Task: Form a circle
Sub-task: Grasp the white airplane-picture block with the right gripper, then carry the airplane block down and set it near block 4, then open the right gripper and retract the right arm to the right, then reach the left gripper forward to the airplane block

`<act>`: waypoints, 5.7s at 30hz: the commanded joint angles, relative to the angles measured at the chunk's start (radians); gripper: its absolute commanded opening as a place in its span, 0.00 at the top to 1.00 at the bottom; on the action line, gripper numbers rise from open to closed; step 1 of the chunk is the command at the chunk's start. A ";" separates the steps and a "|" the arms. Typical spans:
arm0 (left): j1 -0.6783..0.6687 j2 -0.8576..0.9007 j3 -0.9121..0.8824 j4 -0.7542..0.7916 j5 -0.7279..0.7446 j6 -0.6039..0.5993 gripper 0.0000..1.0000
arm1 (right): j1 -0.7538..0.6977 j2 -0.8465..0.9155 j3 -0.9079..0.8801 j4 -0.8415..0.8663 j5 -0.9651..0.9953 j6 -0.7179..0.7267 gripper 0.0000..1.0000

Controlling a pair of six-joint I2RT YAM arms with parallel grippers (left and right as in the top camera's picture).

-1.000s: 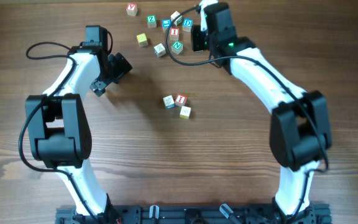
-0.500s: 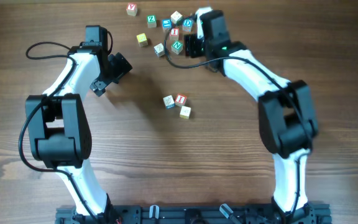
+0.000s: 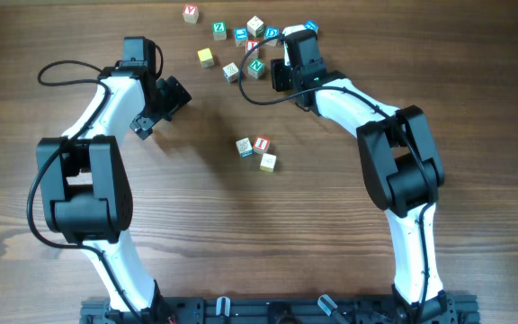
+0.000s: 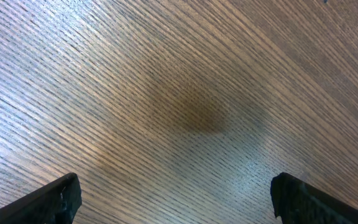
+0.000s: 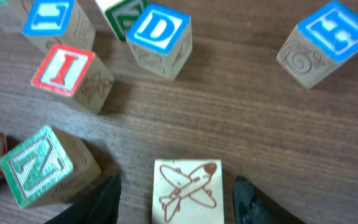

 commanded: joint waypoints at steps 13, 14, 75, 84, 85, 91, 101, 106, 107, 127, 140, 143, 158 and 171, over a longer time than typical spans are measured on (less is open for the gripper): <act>-0.003 0.009 0.010 0.002 -0.013 -0.002 0.00 | -0.006 0.003 -0.001 0.015 0.023 0.001 0.65; -0.003 0.009 0.010 0.002 -0.013 -0.002 0.00 | -0.006 -0.005 -0.001 0.012 0.023 0.001 0.68; -0.003 0.009 0.010 0.002 -0.013 -0.002 0.00 | 0.530 -0.330 -0.334 -0.379 0.104 0.640 0.87; -0.003 0.009 0.010 0.002 -0.013 -0.002 0.00 | 0.530 -0.330 -0.334 -0.372 0.074 0.636 0.62; -0.003 0.009 0.010 0.002 -0.013 -0.002 0.00 | 0.530 -0.330 -0.334 -0.372 0.074 0.636 0.60; -0.003 0.009 0.010 0.002 -0.013 -0.002 0.00 | 0.530 -0.341 -0.333 -0.369 0.074 0.629 0.51; -0.003 0.009 0.010 0.002 -0.013 -0.002 0.00 | 0.429 -0.614 -0.330 -0.397 0.144 0.525 0.51; -0.003 0.009 0.010 0.002 -0.013 -0.002 0.00 | 0.241 -0.709 -0.330 -0.455 0.183 0.486 0.50; -0.003 0.009 0.010 0.002 -0.013 -0.002 0.00 | 0.198 -0.713 -0.330 -0.465 0.183 0.475 0.47; -0.003 0.009 0.010 0.002 -0.013 -0.002 0.00 | -0.221 -0.706 -0.330 -0.561 0.183 0.368 0.00; -0.002 0.009 0.010 0.002 -0.013 -0.002 0.00 | -0.221 -0.706 -0.330 -0.561 0.183 0.368 0.00; -0.003 0.009 0.010 0.002 -0.013 -0.002 0.00 | -0.221 -0.706 -0.330 -0.561 0.183 0.368 0.00; -0.004 0.009 0.010 0.081 0.006 -0.002 0.00 | -0.221 -0.706 -0.330 -0.561 0.183 0.368 0.00; 0.036 -0.233 0.010 -0.001 0.032 0.241 0.29 | -0.221 -0.706 -0.330 -0.561 0.183 0.368 0.00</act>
